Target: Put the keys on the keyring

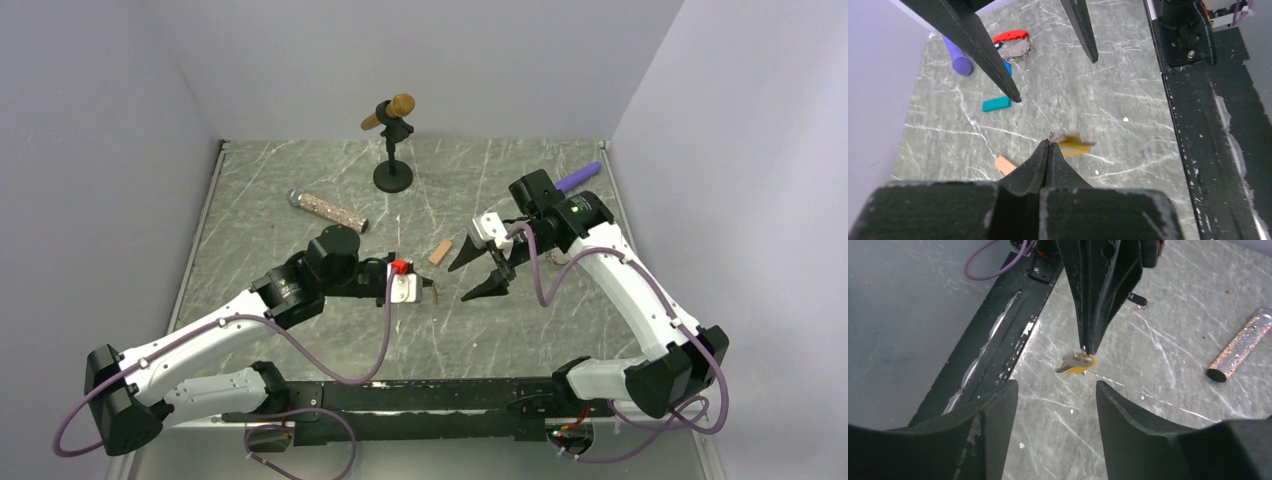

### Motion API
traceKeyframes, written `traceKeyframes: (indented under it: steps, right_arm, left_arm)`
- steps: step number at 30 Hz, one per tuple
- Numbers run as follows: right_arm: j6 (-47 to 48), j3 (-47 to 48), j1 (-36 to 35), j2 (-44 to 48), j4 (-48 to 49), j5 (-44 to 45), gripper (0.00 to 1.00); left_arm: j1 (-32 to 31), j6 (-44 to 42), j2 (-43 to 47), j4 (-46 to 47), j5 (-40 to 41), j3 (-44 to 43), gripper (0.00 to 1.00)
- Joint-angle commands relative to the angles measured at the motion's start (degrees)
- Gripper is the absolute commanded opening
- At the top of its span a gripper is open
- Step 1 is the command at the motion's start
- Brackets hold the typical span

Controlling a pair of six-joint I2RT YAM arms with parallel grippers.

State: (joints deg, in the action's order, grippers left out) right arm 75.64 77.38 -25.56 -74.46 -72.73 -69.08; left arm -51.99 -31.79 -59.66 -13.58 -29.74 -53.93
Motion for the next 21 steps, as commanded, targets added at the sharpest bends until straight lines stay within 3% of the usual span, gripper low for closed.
traceKeyframes:
  steps: [1, 3, 7, 21]
  right_arm:
    - [-4.48, 0.18, -2.20, 1.89, 4.81, 0.68, 0.53]
    - [-5.13, 0.48, -2.77, 1.43, 5.53, 0.94, 0.44]
    - [-5.46, 0.65, -3.48, 0.39, 6.80, 1.62, 0.34]
    - [-7.40, -3.93, -4.27, 0.24, 12.25, 4.17, 0.28]
  left_arm:
    - [-0.54, -1.69, 2.99, 17.04, -0.72, 6.13, 0.00]
    - [-0.49, -0.31, 2.70, 18.93, -0.70, 6.89, 0.00]
    - [-0.50, 3.27, 0.78, 19.54, 0.04, 6.76, 0.00]
    - [-0.49, 12.10, 2.12, 28.33, 2.57, 13.59, 0.00]
